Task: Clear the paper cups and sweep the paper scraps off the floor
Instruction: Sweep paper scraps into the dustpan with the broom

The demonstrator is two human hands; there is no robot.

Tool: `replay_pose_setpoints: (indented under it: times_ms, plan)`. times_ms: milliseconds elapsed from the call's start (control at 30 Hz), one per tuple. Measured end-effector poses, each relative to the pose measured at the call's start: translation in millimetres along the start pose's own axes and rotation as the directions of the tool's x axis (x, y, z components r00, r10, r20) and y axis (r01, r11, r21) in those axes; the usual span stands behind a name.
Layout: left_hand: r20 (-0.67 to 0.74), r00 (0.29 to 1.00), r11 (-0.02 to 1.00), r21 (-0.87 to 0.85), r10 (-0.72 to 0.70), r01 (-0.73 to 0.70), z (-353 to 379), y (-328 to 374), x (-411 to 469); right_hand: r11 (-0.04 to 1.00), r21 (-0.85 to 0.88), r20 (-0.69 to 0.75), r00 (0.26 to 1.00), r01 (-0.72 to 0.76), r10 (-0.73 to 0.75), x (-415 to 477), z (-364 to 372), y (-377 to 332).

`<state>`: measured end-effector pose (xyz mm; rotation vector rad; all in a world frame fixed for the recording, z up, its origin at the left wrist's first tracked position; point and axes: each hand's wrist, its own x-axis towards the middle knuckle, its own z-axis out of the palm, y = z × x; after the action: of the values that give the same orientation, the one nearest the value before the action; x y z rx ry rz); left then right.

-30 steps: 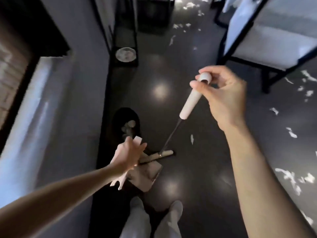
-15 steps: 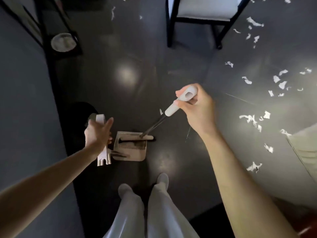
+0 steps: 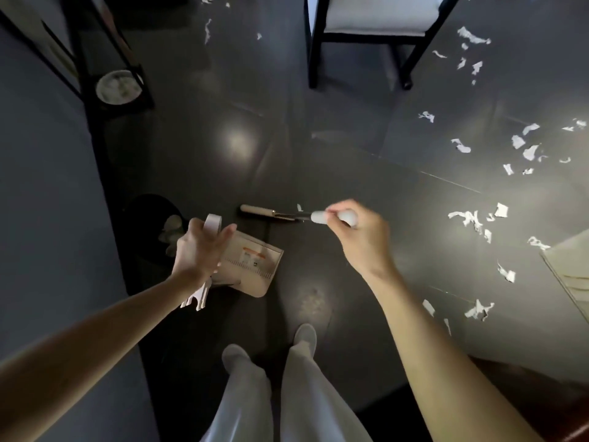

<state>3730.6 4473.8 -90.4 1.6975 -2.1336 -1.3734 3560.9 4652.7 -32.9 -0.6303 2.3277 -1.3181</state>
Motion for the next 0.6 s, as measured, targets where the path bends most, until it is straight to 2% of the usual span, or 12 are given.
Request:
replay_pose_setpoints:
  times_ms: [67, 133, 200, 267, 367, 433, 500, 567, 600]
  plan:
    - [0.014, 1.0, 1.0, -0.003, 0.003, -0.003, 2.3, 0.8, -3.1, 0.983, 0.028, 0.009, 0.983, -0.181, 0.181, -5.8, 4.1, 18.3]
    - [0.027, 1.0, 1.0, -0.016, 0.009, -0.008, 6.1, -0.2, -6.2, 0.912, 0.08, 0.138, 0.911, -0.402, 0.389, -9.9, 9.3, 27.0]
    - [0.045, 0.999, 1.0, -0.013, 0.007, -0.007, 10.5, -0.2, -11.4, 0.775, 0.148, 0.333, 0.769, -0.614, 0.546, -17.5, 15.4, 27.1]
    - [0.07, 0.997, 1.0, -0.023, 0.021, -0.02, 14.5, 0.7, -16.2, 0.606, 0.211, 0.504, 0.616, -0.767, 0.605, -24.5, 19.4, 21.2]
    - [0.114, 0.991, 0.996, -0.055, 0.073, -0.067, 15.4, -0.6, -19.7, 0.491, 0.174, 0.618, 0.483, -0.853, 0.62, -21.7, 28.9, 17.0]
    - [0.142, 0.979, 0.989, -0.028, 0.148, -0.146, 10.7, -4.4, -20.8, 0.426, 0.11, 0.624, 0.396, -0.898, 0.674, -15.7, 45.5, 18.1]
    - [0.163, 0.958, 0.972, -0.018, 0.236, -0.236, 5.8, -8.5, -23.1, 0.343, -0.006, 0.606, 0.269, -0.939, 0.749, -14.3, 65.3, 25.3]
    - [0.172, 0.941, 0.956, -0.014, 0.291, -0.293, 4.3, -11.7, -25.1, 0.331, -0.159, 0.574, 0.186, -0.93, 0.798, -18.4, 83.0, 40.8]
    - [0.175, 0.935, 0.95, -0.01, 0.308, -0.311, 4.2, -13.0, -26.1, 0.35, -0.212, 0.549, 0.185, -0.912, 0.815, -21.0, 90.5, 51.7]
